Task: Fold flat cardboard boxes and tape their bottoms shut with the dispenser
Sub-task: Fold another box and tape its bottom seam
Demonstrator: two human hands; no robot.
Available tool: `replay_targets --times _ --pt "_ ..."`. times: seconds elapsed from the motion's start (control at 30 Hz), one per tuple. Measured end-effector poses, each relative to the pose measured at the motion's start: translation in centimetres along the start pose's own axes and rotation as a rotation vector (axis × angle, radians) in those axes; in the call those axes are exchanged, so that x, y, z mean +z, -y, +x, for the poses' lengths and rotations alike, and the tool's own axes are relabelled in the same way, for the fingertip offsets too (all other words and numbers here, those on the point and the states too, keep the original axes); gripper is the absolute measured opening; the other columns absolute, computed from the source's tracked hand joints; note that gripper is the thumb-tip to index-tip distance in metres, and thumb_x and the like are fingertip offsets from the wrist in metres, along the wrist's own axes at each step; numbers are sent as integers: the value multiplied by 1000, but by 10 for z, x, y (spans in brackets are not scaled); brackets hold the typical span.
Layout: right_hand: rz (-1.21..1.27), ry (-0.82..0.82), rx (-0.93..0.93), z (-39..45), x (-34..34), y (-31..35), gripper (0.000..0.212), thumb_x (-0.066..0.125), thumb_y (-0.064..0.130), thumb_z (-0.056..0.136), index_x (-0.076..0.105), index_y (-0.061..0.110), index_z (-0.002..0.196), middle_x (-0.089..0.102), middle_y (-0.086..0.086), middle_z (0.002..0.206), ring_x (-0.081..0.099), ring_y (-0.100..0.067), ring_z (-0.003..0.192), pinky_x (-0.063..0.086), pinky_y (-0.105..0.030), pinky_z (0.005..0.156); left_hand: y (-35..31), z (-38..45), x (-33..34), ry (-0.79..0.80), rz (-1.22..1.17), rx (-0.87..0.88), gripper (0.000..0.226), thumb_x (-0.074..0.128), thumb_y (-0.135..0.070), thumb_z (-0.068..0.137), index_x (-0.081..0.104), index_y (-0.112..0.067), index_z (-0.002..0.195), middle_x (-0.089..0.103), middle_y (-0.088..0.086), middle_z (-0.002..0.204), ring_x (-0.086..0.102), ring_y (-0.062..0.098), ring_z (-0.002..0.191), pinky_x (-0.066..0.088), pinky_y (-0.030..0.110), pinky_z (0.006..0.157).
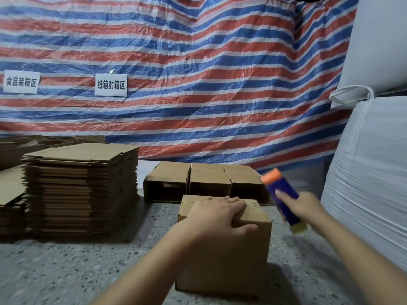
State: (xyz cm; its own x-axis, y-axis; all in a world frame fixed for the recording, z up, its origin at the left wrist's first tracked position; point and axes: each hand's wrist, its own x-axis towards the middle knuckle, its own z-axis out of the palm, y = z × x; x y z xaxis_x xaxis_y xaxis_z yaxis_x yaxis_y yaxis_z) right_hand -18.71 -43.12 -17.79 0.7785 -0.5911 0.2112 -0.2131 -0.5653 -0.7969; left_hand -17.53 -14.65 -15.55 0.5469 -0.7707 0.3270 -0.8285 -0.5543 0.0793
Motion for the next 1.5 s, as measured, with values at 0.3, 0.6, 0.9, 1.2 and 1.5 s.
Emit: replay_targets --times 0.3,0.6,0.9,1.2,1.5 --pt "615 557 -116 -29 -65 130 58 71 63 72 78 10 96 67 -9 68 64 -16 52 57 -29 49 12 4 -29 23 -727 -254 39 38 -45 101 58 -27 130 60 -3 133 53 10 121 39 32 105" --pt "107 699 -74 -30 -43 159 79 78 65 59 65 6 111 70 -10 79 64 -17 58 56 -29 53 32 9 -37 -273 -1603 -624 70 24 -62 101 57 -10 67 75 17 95 73 23 87 46 33 76" --pt "-125 737 -114 -36 -29 187 80 73 66 59 63 12 117 75 -3 82 68 -12 62 53 -24 56 39 6 -37 -297 -1786 -653 47 51 -43 98 56 -9 65 75 19 91 74 23 81 38 23 63" --pt "-269 760 -105 -33 -35 196 85 74 67 57 61 13 122 75 -7 89 69 -15 68 56 -28 62 37 10 -26 -427 -1654 -633 16 55 -18 97 68 -12 104 77 4 93 70 14 93 47 32 73" --pt "-336 766 -29 -24 -55 191 89 78 68 55 63 11 122 75 -11 95 69 -17 71 57 -30 64 39 18 -28 -635 -1762 -877 22 44 -6 95 57 -7 77 68 4 57 66 16 77 58 45 79"
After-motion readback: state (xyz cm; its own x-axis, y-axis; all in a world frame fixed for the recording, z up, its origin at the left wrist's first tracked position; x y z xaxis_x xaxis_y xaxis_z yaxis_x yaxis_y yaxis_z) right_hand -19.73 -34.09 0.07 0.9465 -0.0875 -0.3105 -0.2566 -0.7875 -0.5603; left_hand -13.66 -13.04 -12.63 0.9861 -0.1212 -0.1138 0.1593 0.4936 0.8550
